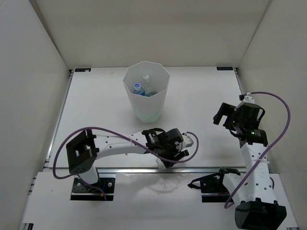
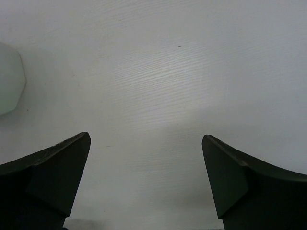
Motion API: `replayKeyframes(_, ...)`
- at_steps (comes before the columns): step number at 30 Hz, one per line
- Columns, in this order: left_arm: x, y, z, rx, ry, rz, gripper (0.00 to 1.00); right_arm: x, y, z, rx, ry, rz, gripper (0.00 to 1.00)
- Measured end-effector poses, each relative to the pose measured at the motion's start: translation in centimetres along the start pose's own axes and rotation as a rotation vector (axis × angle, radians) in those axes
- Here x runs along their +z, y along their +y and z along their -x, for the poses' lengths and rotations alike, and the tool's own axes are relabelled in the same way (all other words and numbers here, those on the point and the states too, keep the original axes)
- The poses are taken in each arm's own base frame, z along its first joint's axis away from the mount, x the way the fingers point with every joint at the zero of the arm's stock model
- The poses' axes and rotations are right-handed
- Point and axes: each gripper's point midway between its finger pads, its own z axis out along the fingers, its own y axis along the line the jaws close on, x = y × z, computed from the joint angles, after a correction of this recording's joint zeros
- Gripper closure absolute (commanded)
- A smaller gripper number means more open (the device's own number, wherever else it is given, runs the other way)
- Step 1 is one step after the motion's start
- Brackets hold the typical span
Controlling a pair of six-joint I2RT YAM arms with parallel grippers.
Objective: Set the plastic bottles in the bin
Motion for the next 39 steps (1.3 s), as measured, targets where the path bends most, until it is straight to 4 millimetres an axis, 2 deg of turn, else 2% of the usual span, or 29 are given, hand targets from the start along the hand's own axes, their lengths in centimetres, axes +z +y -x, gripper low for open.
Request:
replayKeyframes(2,-1.7,0.3,1.6,-0.017,-0.048,0.003,0.59,0.0,-0.1,0.0,0.001,0.0,-0.003,0.01)
replayKeyframes(3,-2.8,0.6,2.8,-0.025,-0.081,0.012,0.52,0.0,-0.1,0.0,0.0,-0.001,-0.004,0.01)
replayKeyframes(5,-5.6,1.2,6.4,-0.038,-0.184,0.034,0.54,0.0,-0.2,0.0,0.002,-0.002,-0.007,0.01)
replayKeyframes(9,-14.0,4.3,14.9,-0.094,-0.47,0.14,0.55,0.0,-0.3,0.2,0.005,-0.009,-0.011,0.01)
replayKeyframes(12,-22.0,9.2,19.8,-0.196,-0.703,0.267,0.57,0.1,-0.2,0.3,0.004,-0.015,-0.007,0.01)
replayKeyframes(15,-29.4,15.8,21.8,-0.331,-0.897,0.407,0.57,0.1,0.0,0.3,0.0,-0.017,-0.001,0.01)
replayKeyframes(18,-33.9,22.3,20.9,-0.461,-1.006,0.547,0.55,0.2,-0.1,0.2,-0.004,-0.014,-0.005,0.01)
replayKeyframes(20,-34.8,25.3,19.7,-0.526,-1.017,0.609,0.48,0.3,-0.1,0.2,-0.01,-0.011,-0.006,0.01)
replayKeyframes(22,-34.3,27.0,18.9,-0.566,-1.0,0.635,0.49,0.3,-0.2,0.2,-0.015,-0.009,-0.007,0.01)
replayKeyframes(23,-33.8,27.4,18.8,-0.574,-0.989,0.641,0.46,0.3,-0.2,0.2,-0.018,-0.01,-0.007,0.01)
replayKeyframes(24,-33.0,27.5,18.7,-0.577,-0.97,0.642,0.37,0.3,-0.3,0.2,-0.02,-0.011,-0.008,0.01)
replayKeyframes(25,-32.1,27.4,18.8,-0.575,-0.946,0.638,0.1,0.3,-0.3,0.2,-0.021,-0.011,-0.008,0.01)
replayKeyframes(26,-31.2,27.3,18.8,-0.568,-0.921,0.637,0.01,0.3,-0.3,0.3,-0.023,-0.012,-0.009,0.01)
replayKeyframes(29,-29.2,27.1,18.9,-0.575,-0.86,0.628,0.01,0.3,-0.4,0.3,-0.024,-0.012,-0.014,0.0)
replayKeyframes(32,-29.4,27.6,18.4,-0.598,-0.836,0.652,0.01,0.3,-0.6,0.3,-0.025,-0.013,-0.02,0.01)
replayKeyframes(34,-30.7,28.0,17.8,-0.624,-0.842,0.686,0.01,0.3,-0.7,0.3,-0.023,-0.016,-0.025,0.01)
replayKeyframes(36,-32.5,28.4,16.2,-0.667,-0.849,0.734,0.01,0.2,-0.7,0.4,-0.022,-0.021,-0.027,0.01)
replayKeyframes(38,-34.6,28.7,13.7,-0.726,-0.861,0.776,0.01,0.0,-0.8,0.5,-0.021,-0.028,-0.032,0.0)
replayKeyframes(39,-35.6,28.9,11.3,-0.773,-0.862,0.798,0.02,0.0,-0.9,0.5,-0.025,-0.027,-0.035,0.01)
